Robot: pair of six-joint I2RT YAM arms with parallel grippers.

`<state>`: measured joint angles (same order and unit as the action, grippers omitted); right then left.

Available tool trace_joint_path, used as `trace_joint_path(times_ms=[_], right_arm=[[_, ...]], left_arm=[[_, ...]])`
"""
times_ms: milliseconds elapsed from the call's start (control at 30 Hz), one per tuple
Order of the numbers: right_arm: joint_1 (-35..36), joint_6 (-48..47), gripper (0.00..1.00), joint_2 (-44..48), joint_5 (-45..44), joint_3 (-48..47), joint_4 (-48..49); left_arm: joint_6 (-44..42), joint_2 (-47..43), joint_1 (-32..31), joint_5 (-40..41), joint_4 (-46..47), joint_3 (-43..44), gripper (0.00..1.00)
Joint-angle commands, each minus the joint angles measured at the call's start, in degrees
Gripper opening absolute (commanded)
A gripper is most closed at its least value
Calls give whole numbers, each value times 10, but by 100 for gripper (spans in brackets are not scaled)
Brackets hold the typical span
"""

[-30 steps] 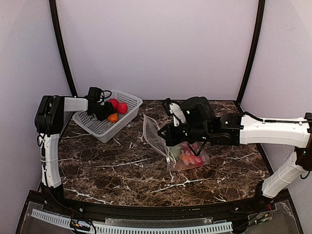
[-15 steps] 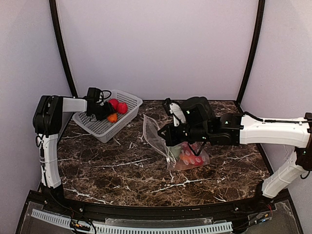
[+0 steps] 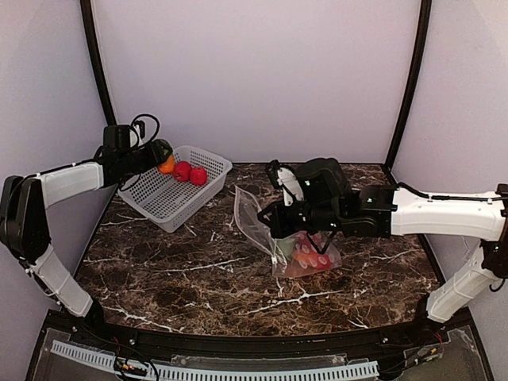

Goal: Place the food in the zip-top bag and seal the zipper
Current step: Pick up the fake fruit from the bin, then place the fake fruit in the zipper food storage bag.

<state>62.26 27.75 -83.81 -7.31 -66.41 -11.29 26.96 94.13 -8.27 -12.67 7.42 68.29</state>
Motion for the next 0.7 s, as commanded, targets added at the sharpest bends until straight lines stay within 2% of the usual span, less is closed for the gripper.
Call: trace_joint_path(times_ms=[0,233,367,500,667], right_arm=[[-4,4,0,17,-4,6,20],[-4,6,0,7,-13,-6,18],[-4,14,0,3,-18,-13,18],[-4,24,0,-2,-14,-18,21],[-4,33,0,-5,-23,-19,33]], left_arm=[[-48,-88,-26,-28,30,-46,62],[-102,-183,-106,-44,55,-112,62],[-135,-232,-143,-74,101,-164,62],[-113,-260,-158,-106,152,-198,62],[-88,-274,-207,-99,186,-221,62]])
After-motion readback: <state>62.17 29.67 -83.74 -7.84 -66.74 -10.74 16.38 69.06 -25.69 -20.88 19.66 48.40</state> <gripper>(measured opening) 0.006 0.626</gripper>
